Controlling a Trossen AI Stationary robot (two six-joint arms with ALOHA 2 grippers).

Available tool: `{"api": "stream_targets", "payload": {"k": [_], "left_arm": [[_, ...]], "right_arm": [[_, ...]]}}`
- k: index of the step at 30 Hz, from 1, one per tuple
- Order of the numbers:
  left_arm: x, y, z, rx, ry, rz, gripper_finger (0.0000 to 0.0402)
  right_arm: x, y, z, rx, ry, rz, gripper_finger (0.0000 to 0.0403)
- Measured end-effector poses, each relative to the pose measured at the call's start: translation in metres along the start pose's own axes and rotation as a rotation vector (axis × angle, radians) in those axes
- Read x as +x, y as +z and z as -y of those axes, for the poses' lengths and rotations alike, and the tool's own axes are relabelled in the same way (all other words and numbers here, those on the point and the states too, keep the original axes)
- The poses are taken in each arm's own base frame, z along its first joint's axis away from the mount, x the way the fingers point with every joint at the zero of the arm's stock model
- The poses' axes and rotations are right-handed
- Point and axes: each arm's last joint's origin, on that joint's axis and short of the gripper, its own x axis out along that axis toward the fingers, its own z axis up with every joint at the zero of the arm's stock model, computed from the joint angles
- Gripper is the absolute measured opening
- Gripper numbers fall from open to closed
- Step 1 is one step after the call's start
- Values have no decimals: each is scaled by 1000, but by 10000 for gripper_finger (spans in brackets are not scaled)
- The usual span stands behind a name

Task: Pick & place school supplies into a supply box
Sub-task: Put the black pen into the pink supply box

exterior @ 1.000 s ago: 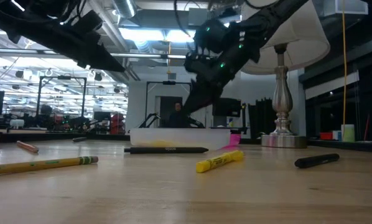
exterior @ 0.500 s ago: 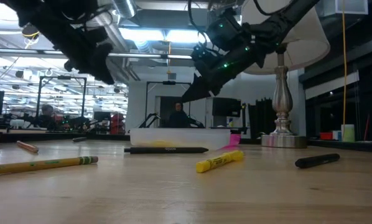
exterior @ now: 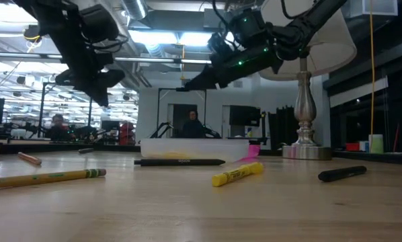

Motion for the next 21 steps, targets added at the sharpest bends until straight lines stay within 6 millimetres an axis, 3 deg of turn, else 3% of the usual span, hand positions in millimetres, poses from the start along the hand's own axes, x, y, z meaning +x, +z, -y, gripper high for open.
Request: {"api": "stream_targets", "payload": {"k": [13,21], "left_arm": [[14,-1,-18,-83,27,-144,63],[25,-2,-24,-98,88,-189,106]], "right_arm": [[0,3,1,-60,-8,33,5],[0,4,1,-57,-10,41,27]]}}
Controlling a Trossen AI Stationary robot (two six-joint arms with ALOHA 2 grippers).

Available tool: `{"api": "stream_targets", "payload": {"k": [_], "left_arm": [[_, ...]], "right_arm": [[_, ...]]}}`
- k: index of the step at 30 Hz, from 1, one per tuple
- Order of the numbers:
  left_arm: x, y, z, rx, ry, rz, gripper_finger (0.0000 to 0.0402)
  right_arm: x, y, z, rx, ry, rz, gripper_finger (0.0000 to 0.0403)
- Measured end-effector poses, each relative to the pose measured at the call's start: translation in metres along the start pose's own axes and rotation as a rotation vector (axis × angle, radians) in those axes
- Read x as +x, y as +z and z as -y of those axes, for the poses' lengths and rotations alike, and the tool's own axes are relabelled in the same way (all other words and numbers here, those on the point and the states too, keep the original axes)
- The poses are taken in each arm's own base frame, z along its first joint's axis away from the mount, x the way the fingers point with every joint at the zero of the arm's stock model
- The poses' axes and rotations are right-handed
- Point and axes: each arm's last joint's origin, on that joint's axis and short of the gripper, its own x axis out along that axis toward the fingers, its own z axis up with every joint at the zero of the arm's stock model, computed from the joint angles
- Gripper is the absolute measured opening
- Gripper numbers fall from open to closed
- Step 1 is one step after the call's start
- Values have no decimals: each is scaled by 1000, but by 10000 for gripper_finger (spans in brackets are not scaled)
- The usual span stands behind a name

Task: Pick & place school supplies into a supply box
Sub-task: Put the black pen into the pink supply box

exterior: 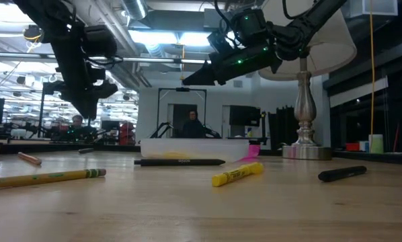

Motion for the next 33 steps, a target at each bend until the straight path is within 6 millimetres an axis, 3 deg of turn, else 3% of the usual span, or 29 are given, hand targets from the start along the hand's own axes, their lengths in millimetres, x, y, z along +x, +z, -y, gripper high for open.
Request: {"api": "stream_targets", "payload": {"k": [12,17,25,33], "left_arm": [[21,2,-5,-111,78,-70,169],[40,5,-3,-152,69,-110,171],[72,15,-7,-210,10,-133,171],[72,16,-7,-223,19,-132,173]], "right_arm": [[1,21,2,-5,82,159,16],[2,32,5,-14,84,194,6],[3,31,5,-19,89,174,28],[3,30,4,-67,88,161,7]]}}
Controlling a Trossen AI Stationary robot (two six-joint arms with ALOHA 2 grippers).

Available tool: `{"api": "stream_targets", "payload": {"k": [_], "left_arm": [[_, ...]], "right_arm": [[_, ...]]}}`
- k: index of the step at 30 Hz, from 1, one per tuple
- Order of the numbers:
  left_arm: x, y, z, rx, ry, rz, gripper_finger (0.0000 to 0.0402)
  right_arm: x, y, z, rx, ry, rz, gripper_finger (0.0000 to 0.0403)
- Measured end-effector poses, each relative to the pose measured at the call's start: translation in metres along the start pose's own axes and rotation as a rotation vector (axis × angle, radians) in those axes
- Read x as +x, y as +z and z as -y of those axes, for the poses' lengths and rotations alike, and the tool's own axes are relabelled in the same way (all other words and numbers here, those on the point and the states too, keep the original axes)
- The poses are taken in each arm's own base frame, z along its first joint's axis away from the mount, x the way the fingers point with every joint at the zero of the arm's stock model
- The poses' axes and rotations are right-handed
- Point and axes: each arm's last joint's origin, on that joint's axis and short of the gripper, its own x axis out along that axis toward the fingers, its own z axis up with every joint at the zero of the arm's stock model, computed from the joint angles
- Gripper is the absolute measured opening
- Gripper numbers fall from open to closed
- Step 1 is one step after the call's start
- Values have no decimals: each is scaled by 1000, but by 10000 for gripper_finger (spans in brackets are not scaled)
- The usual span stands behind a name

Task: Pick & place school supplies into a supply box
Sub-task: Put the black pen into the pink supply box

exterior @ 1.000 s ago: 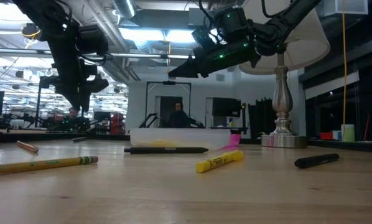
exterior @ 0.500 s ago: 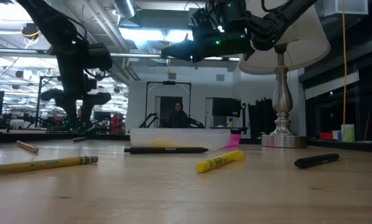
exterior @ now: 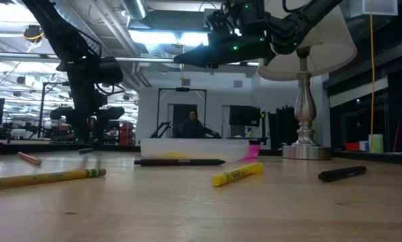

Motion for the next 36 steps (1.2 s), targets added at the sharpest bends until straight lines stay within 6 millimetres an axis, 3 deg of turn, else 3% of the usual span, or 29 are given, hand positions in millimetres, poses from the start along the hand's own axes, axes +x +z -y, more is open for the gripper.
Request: {"api": "stream_targets", "payload": {"k": [15,21,36], "left_arm": [[-1,-4,3,-89,33,13,173],[-4,-13,3,-67,48,-69,157],[-4,-3,4,-121,85,-58,135]], "right_arm": [[0,0,0,-3,-1,1,32],[0,0,0,-3,-1,1,33],[0,0,0,5,0,2,33]]}}
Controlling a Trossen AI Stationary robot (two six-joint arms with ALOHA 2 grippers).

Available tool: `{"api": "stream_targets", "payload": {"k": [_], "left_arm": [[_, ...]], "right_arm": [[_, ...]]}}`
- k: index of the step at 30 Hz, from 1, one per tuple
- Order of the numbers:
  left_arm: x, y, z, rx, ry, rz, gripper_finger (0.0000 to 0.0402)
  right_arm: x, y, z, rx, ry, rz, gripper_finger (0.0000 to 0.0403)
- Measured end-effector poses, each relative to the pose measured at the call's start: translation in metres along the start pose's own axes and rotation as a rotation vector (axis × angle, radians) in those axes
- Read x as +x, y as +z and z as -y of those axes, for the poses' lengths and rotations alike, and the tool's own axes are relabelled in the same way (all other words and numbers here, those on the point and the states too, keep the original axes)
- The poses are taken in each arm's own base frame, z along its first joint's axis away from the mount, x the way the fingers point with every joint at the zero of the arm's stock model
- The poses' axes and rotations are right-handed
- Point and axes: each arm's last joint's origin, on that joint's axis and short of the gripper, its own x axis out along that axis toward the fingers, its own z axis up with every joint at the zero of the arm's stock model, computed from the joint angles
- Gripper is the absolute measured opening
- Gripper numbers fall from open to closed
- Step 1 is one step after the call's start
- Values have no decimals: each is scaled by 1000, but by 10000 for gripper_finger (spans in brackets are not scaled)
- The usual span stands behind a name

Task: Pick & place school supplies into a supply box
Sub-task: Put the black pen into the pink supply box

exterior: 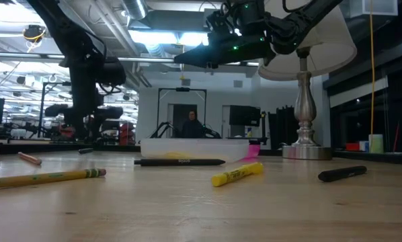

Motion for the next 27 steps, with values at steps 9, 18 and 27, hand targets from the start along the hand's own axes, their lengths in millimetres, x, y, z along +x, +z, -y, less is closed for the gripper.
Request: {"api": "stream_targets", "payload": {"k": [9,18,27], "left_arm": [[27,-7,6,22,74,-56,132],[31,-6,7,16,73,-66,119],[32,-7,5,44,66,-92,20]], "right_arm": [[0,0,0,0,2,0,33],[0,0,-1,1,10,3,33],[0,2,-3,-2,92,39,33]]}}
